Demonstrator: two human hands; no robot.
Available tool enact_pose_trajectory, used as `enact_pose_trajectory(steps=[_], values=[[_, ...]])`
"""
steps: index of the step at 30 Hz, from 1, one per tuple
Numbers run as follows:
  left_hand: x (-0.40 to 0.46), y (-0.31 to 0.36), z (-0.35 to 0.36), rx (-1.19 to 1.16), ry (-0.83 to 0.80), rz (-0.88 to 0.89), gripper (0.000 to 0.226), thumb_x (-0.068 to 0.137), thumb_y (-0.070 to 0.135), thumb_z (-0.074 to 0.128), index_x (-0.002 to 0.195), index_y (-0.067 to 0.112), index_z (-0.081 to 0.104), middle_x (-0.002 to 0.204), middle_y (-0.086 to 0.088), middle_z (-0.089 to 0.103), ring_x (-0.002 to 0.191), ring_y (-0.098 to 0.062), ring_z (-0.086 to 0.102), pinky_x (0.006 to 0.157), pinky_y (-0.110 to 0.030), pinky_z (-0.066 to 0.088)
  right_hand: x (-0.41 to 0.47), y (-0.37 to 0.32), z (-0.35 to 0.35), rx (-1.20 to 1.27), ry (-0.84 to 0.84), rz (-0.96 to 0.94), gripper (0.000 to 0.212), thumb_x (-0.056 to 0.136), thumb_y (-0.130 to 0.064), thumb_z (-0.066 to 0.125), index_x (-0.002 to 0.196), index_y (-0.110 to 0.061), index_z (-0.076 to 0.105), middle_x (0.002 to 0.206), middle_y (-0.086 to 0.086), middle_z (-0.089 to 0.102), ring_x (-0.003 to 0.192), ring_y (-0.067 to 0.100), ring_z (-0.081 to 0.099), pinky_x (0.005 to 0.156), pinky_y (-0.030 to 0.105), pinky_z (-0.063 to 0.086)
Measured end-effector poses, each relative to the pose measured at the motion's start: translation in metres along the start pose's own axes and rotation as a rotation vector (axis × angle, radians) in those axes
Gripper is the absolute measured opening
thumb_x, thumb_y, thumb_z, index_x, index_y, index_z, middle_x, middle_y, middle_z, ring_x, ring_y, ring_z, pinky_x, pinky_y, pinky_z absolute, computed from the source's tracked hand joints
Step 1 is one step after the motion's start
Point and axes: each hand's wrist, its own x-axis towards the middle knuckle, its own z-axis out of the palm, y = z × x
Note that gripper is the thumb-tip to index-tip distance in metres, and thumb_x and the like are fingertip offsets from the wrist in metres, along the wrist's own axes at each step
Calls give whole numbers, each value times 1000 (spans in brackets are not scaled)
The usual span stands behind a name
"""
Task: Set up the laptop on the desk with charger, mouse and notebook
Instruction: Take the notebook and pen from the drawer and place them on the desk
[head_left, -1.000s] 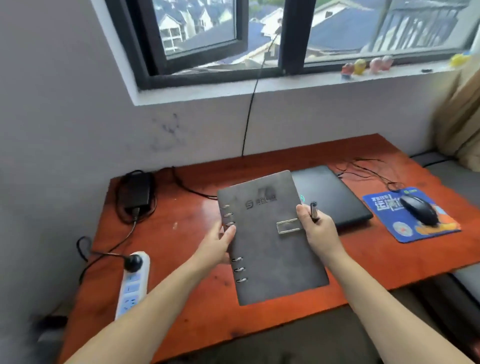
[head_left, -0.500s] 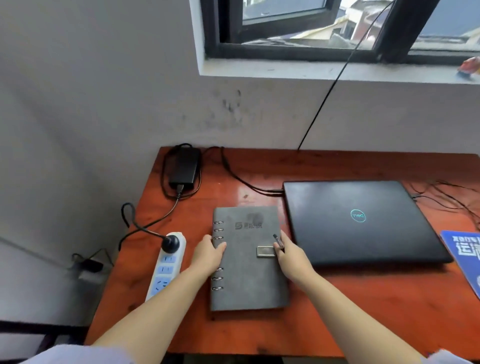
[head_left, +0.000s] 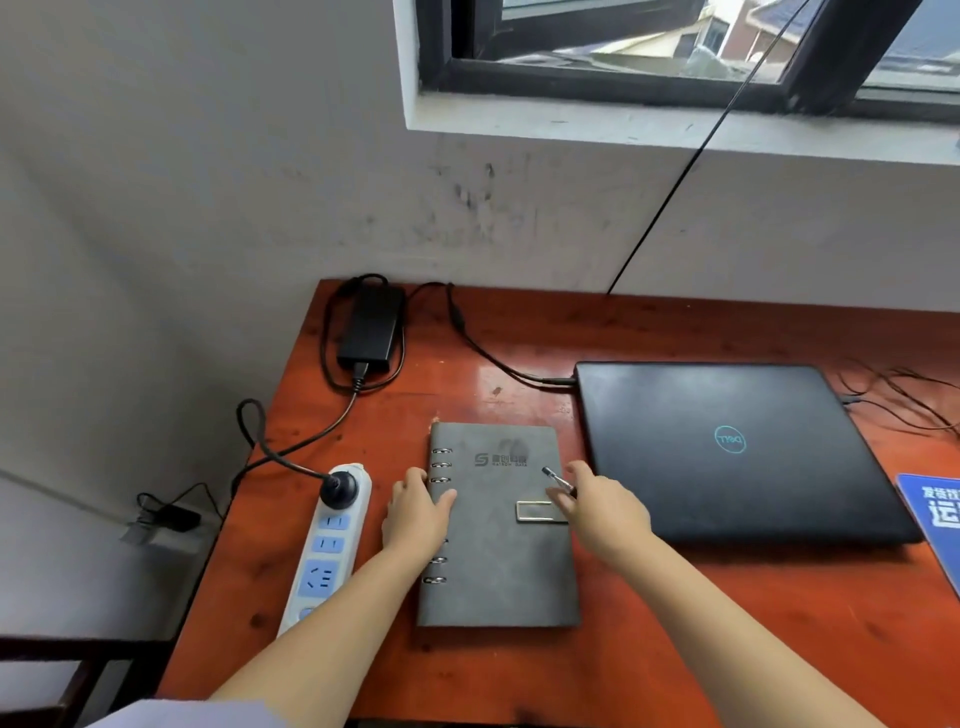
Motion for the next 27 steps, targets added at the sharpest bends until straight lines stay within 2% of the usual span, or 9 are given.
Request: enact_pose_trajectory(steps=[2,4,5,7,10,13,17,21,27], values=[[-3,-2,-1,-5,-17,23,42,89,27,56,123,8,40,126,-20,46,115,-38,47,95,-43,41,-2,-12,-1,132,-107,-22,35,92,-40,44,111,-10,43,108,15,60,98,34,57,69,35,39],[-8,-7,-2,-4,-47,48,44,90,24,55,128,9,37,128,-20,44,115,-37,47,97,-43,41,-4,-29,4,177,-184,-64,16,93,-26,37,92,-12,46,107,21,55,98,35,54,72,34,39],[-11,-11,-4,-3,-61,60,46,90,23,55,130,11,35,128,-20,43,113,-37,48,97,-43,42,-6,-38,8,163,-201,-89,17,93,-20,34,86,-12,47,105,21,53,99,36,53,77,35,41],[-16,-17,-7,16,-81,75,49,90,22,54,133,14,33,125,-18,44,107,-35,52,94,-42,44,-9,-53,19,141,-158,-127,24,94,-16,31,91,-7,53,97,17,47,97,36,53,83,36,44],[-20,-24,-10,22,-105,78,54,90,23,54,137,15,30,121,-20,48,105,-34,53,93,-41,44,-11,-68,37,243,8,-159,22,95,-14,38,95,-7,59,88,11,43,90,35,55,77,36,42],[-19,-25,-11,6,-130,70,52,90,24,54,137,14,32,121,-20,50,108,-33,52,94,-38,42,-14,-78,52,316,139,-146,22,92,-19,47,104,-9,62,97,13,59,96,34,56,78,38,46],[-18,-24,-11,20,-150,62,48,90,26,54,133,12,37,121,-19,49,108,-34,52,94,-38,41,-14,-83,65,288,264,-72,17,88,-28,53,91,-12,55,98,7,63,99,29,51,69,36,41],[-17,-24,-11,23,-152,56,46,90,26,54,131,12,39,121,-19,49,107,-34,53,93,-39,42,-12,-83,75,188,292,-54,24,88,-31,54,93,-8,52,104,13,56,102,32,47,75,41,43],[-17,-23,-10,30,-155,56,46,90,26,55,131,12,40,121,-20,50,106,-35,53,91,-38,42,-8,-82,73,194,225,-37,27,88,-33,54,97,-8,50,107,12,56,105,31,47,82,40,41]])
